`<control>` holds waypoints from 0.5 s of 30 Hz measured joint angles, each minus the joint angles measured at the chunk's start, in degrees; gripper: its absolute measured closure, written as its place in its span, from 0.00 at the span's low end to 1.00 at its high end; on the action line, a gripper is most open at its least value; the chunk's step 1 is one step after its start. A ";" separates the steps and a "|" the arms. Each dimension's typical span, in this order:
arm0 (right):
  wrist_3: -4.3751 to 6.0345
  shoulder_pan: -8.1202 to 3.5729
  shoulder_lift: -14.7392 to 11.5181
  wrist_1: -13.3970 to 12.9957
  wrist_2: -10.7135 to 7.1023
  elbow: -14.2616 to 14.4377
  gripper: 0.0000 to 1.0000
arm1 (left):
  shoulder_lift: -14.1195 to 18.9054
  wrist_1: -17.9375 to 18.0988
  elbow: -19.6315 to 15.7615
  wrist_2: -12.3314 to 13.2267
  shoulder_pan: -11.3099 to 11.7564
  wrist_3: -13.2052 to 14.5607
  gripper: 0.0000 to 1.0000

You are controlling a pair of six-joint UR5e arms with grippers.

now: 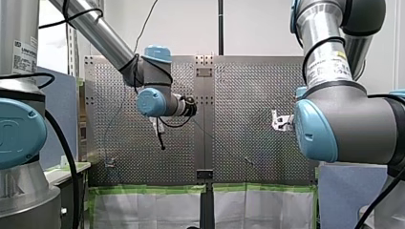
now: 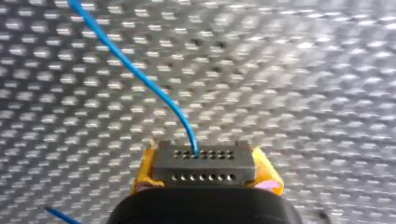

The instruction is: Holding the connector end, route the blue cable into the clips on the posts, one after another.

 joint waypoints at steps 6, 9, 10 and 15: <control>0.01 0.39 -0.35 -0.76 -0.86 0.12 1.00 | 0.02 0.85 -2.61 0.24 0.30 0.68 0.00; -0.01 0.43 -0.27 -0.81 -0.97 0.13 1.00 | 0.02 0.92 -2.85 0.26 0.32 0.74 0.00; -0.02 0.43 -0.27 -0.81 -0.98 0.13 1.00 | 0.02 0.93 -2.88 0.26 0.32 0.74 0.00; -0.02 0.45 -0.24 -0.83 -1.00 0.14 1.00 | 0.03 0.95 -2.91 0.26 0.34 0.76 0.00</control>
